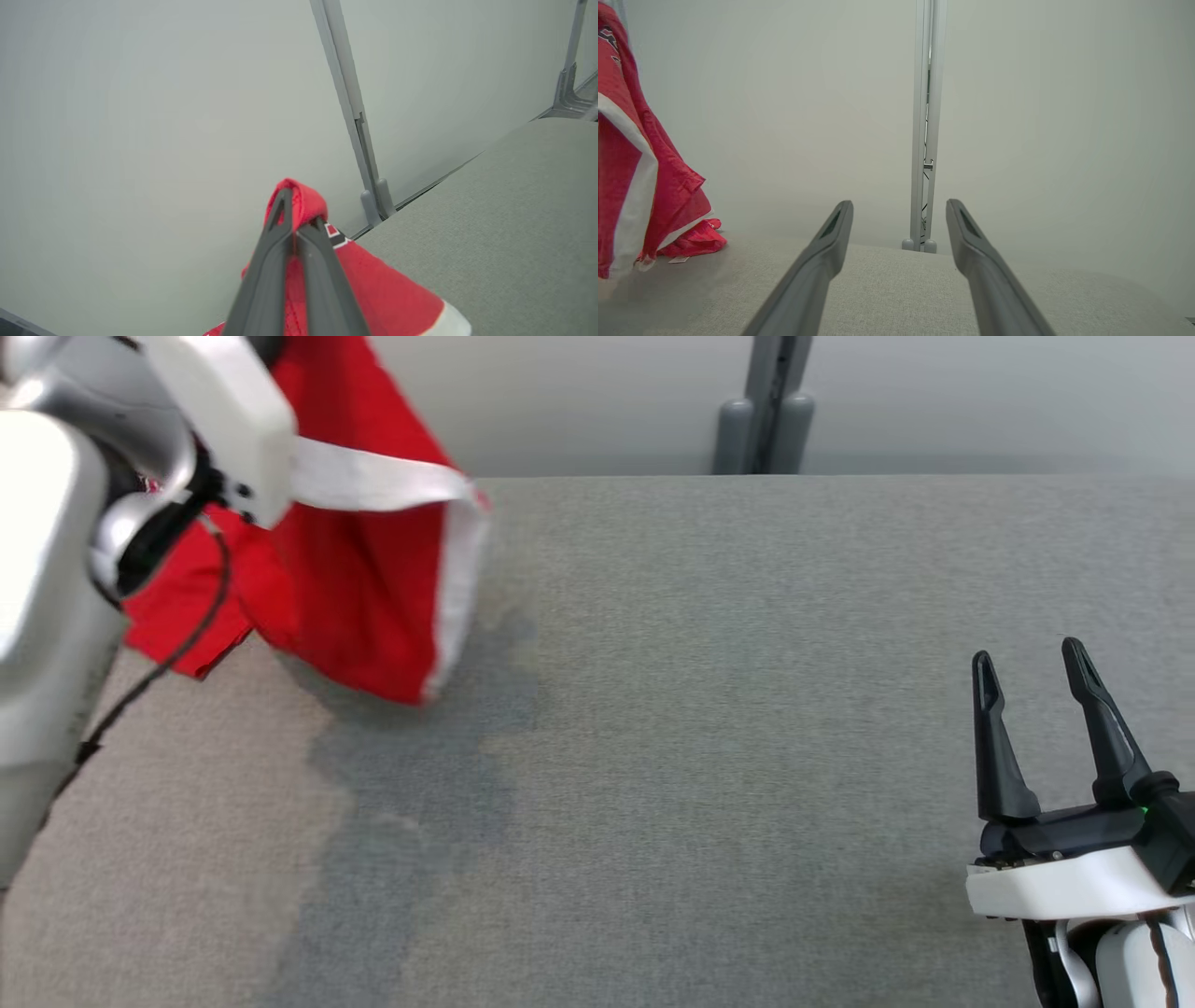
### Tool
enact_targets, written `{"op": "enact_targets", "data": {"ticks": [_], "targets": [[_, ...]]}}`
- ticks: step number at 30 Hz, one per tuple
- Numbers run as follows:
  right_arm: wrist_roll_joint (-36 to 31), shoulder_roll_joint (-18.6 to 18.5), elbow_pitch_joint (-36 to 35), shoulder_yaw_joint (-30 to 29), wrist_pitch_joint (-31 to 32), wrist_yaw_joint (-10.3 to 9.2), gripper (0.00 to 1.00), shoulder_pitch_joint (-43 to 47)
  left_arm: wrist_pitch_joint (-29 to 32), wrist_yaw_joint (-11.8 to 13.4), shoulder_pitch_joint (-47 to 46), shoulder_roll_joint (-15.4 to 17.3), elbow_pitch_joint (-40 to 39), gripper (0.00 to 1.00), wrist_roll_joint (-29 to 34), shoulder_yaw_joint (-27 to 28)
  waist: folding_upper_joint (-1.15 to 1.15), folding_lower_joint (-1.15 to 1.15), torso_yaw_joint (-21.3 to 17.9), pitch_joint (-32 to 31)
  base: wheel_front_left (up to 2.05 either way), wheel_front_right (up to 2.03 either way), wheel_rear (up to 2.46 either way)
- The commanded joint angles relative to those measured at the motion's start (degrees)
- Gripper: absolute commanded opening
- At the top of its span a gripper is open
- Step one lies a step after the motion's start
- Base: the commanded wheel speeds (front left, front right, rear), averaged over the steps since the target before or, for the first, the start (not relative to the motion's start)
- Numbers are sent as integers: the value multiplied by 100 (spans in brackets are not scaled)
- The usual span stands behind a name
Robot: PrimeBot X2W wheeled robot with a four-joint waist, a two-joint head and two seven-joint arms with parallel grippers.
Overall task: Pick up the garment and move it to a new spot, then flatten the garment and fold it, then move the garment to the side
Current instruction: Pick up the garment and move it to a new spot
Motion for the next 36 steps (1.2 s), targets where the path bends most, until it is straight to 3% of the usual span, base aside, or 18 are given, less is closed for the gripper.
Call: {"op": "enact_targets", "data": {"ticks": [1, 10, 24, 25, 26, 32, 36], "targets": [[48, -33, 16, -14, -44, 1, 100, 50, 36, 17, -12, -42, -88, 0, 2, -57, 0, 0, -153, -71, 0, 0, 0], [234, -33, 34, 147, -43, 1, 100, -90, 227, 7, 319, -641, -805, 0, -187, -787, 0, 0, -996, 151, 0, 0, 0], [475, -29, 193, 461, -43, 1, 100, -255, -989, 396, 711, -2247, 1702, 0, -267, -1021, 0, 0, -2001, 647, 0, 0, 0], [482, -29, 200, 481, -43, 1, 100, -259, -1138, 432, 712, -2304, 1860, 39, -244, -1030, 0, 0, -2043, 665, 0, 0, 0], [499, -29, 209, 507, -43, 1, 100, -266, -1260, 454, 741, -2372, 2007, 100, -259, -1044, 0, 0, -2080, 678, 0, 0, 0], [499, -30, 240, 492, -43, 1, 100, -202, -1784, 393, 785, -2544, 2424, 100, -381, -1289, 0, 0, -2106, 668, 0, 0, 0], [469, -31, 269, 473, -43, 1, 100, -176, -1822, 393, 777, -2557, 2123, 100, -675, -1625, 0, 0, -1988, 598, 0, 0, 0]]}}
